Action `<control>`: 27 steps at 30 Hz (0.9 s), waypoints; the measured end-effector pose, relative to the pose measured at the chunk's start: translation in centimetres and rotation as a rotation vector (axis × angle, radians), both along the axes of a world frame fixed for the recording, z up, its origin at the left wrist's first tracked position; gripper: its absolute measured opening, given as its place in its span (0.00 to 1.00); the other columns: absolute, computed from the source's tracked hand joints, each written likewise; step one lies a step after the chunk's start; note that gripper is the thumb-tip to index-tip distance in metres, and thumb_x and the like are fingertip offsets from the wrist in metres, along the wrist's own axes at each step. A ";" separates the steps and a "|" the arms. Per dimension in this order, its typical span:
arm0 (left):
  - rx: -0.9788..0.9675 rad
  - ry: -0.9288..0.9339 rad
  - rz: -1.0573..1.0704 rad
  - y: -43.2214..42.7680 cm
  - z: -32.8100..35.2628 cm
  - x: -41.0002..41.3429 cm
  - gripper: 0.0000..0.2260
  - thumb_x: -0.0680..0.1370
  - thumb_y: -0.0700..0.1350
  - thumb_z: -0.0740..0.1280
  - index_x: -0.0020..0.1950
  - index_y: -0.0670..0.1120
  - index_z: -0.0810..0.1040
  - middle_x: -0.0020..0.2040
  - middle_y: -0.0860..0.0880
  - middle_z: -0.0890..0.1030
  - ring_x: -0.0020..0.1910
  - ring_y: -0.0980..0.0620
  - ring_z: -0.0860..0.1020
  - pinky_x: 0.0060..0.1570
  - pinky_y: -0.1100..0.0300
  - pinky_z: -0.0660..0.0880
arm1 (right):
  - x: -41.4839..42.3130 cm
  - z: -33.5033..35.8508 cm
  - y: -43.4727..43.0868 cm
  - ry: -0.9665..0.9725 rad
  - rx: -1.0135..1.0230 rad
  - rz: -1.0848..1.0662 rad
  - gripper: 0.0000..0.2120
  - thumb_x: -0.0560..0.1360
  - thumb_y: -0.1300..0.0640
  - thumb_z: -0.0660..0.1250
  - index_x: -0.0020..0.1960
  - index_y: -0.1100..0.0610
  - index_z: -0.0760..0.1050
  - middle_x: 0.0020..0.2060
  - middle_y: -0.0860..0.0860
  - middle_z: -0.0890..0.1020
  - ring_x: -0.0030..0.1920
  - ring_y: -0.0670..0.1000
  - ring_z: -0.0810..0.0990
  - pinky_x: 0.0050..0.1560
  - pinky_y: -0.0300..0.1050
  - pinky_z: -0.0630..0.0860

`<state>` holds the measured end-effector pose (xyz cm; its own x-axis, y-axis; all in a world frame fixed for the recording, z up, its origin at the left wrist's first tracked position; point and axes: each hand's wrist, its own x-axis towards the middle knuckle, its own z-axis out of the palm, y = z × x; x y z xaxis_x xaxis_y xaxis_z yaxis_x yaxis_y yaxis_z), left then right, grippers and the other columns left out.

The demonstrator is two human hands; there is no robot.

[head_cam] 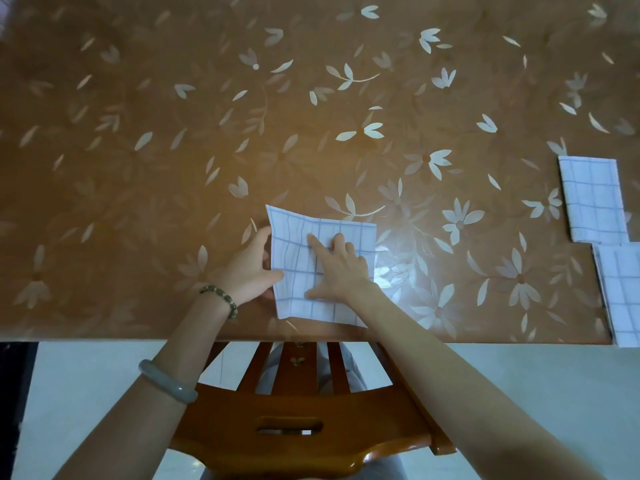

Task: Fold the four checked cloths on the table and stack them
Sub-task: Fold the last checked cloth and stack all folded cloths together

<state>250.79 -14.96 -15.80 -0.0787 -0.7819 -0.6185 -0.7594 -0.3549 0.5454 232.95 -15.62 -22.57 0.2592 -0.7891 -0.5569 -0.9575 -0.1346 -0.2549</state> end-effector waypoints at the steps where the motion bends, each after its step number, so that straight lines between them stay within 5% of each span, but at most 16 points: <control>1: -0.012 0.022 0.004 0.0 0.3 -0.4 0.30 0.75 0.41 0.67 0.72 0.58 0.57 0.48 0.48 0.74 0.39 0.52 0.78 0.38 0.61 0.79 | 0.1 0.0 0.0 0.010 0.004 -0.004 0.52 0.61 0.38 0.74 0.75 0.44 0.46 0.64 0.56 0.59 0.61 0.58 0.65 0.55 0.56 0.72; 3: 0.002 0.092 0.049 0.0 0.6 -1.2 0.32 0.75 0.37 0.66 0.74 0.56 0.57 0.46 0.44 0.73 0.38 0.51 0.78 0.33 0.66 0.78 | 0.4 -0.1 0.1 0.020 0.010 -0.014 0.52 0.61 0.39 0.74 0.75 0.44 0.46 0.65 0.56 0.59 0.61 0.58 0.65 0.55 0.56 0.71; 7: -0.001 0.156 0.076 -0.2 0.7 -2.9 0.35 0.74 0.37 0.65 0.75 0.59 0.55 0.42 0.46 0.74 0.36 0.49 0.80 0.37 0.47 0.81 | 0.0 -0.5 0.1 -0.028 0.008 -0.050 0.49 0.62 0.40 0.75 0.75 0.44 0.50 0.62 0.55 0.61 0.59 0.56 0.65 0.56 0.54 0.71; 9: -0.016 0.152 0.035 -0.3 0.9 -4.2 0.35 0.74 0.37 0.65 0.75 0.60 0.55 0.41 0.45 0.75 0.36 0.48 0.79 0.38 0.49 0.81 | -1.3 -0.4 0.2 -0.263 0.074 -0.226 0.41 0.67 0.47 0.74 0.74 0.47 0.58 0.61 0.54 0.64 0.58 0.53 0.68 0.60 0.51 0.69; 12: -0.023 0.137 -0.028 -0.2 0.7 -6.6 0.35 0.74 0.39 0.65 0.75 0.59 0.54 0.37 0.46 0.75 0.33 0.48 0.77 0.35 0.51 0.79 | -3.6 0.6 0.4 -0.821 0.214 -0.821 0.17 0.74 0.58 0.67 0.63 0.54 0.74 0.52 0.50 0.76 0.50 0.48 0.76 0.54 0.42 0.70; 14: -0.017 0.105 -0.055 0.0 0.4 -8.2 0.34 0.75 0.40 0.65 0.77 0.55 0.52 0.35 0.47 0.76 0.31 0.47 0.78 0.32 0.53 0.79 | -5.0 1.2 0.3 -1.069 0.301 -1.128 0.09 0.76 0.54 0.65 0.54 0.55 0.78 0.45 0.48 0.80 0.46 0.47 0.79 0.50 0.43 0.73; 16: -0.040 0.048 -0.097 0.1 0.0 -9.8 0.34 0.77 0.41 0.64 0.77 0.52 0.50 0.38 0.49 0.75 0.33 0.51 0.77 0.33 0.57 0.76 | -6.0 1.3 -0.1 -1.172 0.352 -1.184 0.15 0.74 0.45 0.67 0.52 0.55 0.80 0.44 0.49 0.82 0.45 0.48 0.81 0.50 0.45 0.77; 21: -0.104 0.059 -0.159 0.4 -0.8 -12.6 0.29 0.77 0.43 0.65 0.74 0.47 0.57 0.51 0.46 0.77 0.48 0.46 0.79 0.41 0.59 0.73 | -6.1 1.3 -1.2 -0.980 0.156 -1.160 0.05 0.71 0.57 0.72 0.39 0.57 0.79 0.33 0.51 0.78 0.37 0.50 0.78 0.45 0.48 0.78; 24: -0.098 0.096 -0.130 0.4 -1.1 -12.1 0.24 0.77 0.49 0.65 0.72 0.47 0.64 0.52 0.50 0.75 0.52 0.48 0.77 0.48 0.58 0.73 | -6.0 0.3 -1.9 -0.774 0.017 -1.158 0.14 0.70 0.61 0.70 0.30 0.57 0.69 0.26 0.50 0.68 0.31 0.50 0.68 0.38 0.45 0.69; 27: -0.289 -0.040 -0.178 -0.5 -2.7 -9.1 0.22 0.79 0.50 0.62 0.72 0.46 0.66 0.65 0.48 0.73 0.62 0.50 0.72 0.63 0.54 0.70 | -6.4 -0.5 -2.1 -0.616 -0.022 -1.111 0.15 0.70 0.61 0.69 0.28 0.56 0.67 0.25 0.48 0.68 0.30 0.50 0.68 0.34 0.40 0.66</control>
